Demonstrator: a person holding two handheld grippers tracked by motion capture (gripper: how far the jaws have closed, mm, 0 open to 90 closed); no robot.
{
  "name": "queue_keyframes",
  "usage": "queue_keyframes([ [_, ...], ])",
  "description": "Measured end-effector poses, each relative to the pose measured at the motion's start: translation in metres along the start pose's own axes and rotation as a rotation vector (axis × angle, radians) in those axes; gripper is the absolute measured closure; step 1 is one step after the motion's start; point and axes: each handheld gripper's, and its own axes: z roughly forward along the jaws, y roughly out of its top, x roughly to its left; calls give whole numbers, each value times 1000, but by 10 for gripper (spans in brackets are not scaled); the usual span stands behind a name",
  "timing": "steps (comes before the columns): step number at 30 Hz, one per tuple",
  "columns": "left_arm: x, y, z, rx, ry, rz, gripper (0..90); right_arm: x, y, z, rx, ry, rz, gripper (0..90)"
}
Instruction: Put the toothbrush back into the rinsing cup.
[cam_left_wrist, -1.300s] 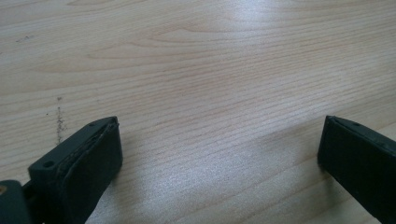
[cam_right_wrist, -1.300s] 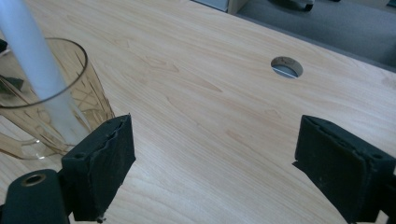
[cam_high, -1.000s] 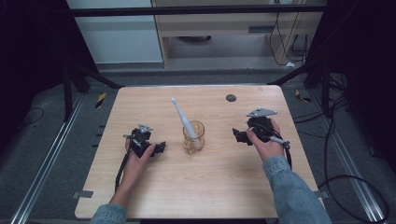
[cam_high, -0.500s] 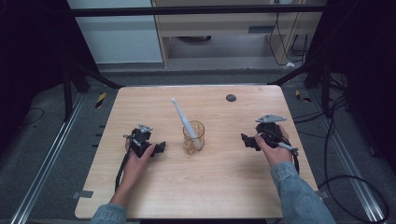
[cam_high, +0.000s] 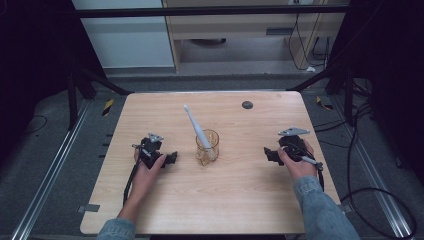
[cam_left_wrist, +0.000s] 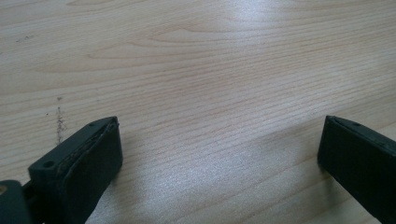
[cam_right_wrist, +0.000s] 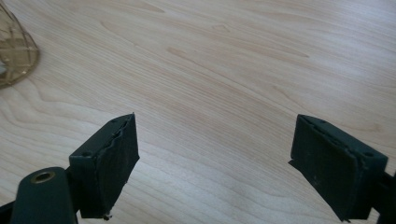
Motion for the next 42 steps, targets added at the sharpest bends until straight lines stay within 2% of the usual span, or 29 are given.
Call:
queue_keyframes([
  [8,0,0,0,0,0,-1,0,-8,-6,13,30,-11,10,170],
  [14,0,0,0,0,0,0,0,-13,-10,28,51,-12,36,170],
  [25,0,0,0,0,0,0,0,-19,-13,44,34,-24,89,139],
  [31,0,0,0,0,0,0,0,-24,-14,48,23,-36,124,129],
  [42,0,0,0,0,1,0,0,-29,-16,53,1,-53,158,111],
])
